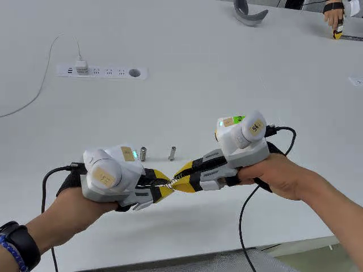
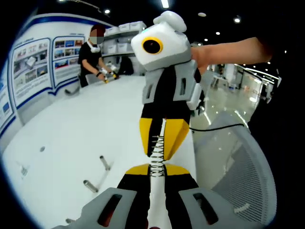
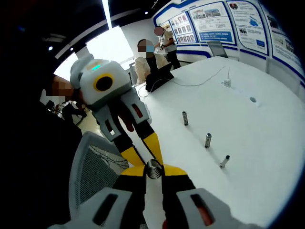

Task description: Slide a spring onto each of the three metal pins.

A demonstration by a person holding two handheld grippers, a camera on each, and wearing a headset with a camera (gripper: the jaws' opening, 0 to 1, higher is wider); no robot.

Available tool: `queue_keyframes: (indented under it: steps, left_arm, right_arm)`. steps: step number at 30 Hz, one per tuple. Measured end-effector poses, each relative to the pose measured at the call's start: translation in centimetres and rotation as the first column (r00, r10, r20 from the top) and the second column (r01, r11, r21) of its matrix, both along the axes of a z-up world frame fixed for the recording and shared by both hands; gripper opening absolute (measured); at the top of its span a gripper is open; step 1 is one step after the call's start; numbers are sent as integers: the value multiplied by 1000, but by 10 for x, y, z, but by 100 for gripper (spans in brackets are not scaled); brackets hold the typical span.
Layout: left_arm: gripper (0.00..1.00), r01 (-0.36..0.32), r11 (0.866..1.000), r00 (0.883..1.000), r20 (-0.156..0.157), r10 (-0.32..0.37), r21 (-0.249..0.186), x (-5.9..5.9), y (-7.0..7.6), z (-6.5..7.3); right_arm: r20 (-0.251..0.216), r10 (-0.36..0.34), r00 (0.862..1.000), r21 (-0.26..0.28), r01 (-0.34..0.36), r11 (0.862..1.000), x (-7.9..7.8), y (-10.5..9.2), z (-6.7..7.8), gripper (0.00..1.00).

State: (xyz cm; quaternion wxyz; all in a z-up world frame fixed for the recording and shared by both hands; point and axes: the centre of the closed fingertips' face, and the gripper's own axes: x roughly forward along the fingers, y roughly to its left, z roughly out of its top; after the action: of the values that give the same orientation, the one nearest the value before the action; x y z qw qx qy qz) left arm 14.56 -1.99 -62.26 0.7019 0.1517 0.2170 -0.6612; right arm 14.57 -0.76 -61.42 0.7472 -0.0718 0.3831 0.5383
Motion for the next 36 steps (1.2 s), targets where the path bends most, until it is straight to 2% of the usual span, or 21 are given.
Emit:
queue_keyframes:
  steps: [6, 15, 26, 30, 36]
  left_arm:
    - [9, 12, 1000, 1000, 1, -12, -8, -2, -1, 2]
    - [9, 47, 999, 999, 16, -47, -2, -8, 1, 2]
    - [9, 81, 997, 997, -2, -81, -13, -16, 1, 2]
    - [9, 96, 995, 995, -24, -97, -27, -21, -1, 2]
    - [10, 113, 993, 993, -31, -114, -29, -26, -2, -5]
  right_arm:
    - [25, 52, 998, -29, -51, 998, -1, 3, 2, 14]
    - [18, 123, 992, -44, -123, 992, -6, 7, 1, 15]
    - [8, 217, 976, -54, -216, 975, -17, 9, 1, 13]
    - [17, 259, 966, -66, -258, 964, -23, 7, 0, 13]
    - [15, 262, 965, -77, -260, 963, -28, 5, -8, 12]
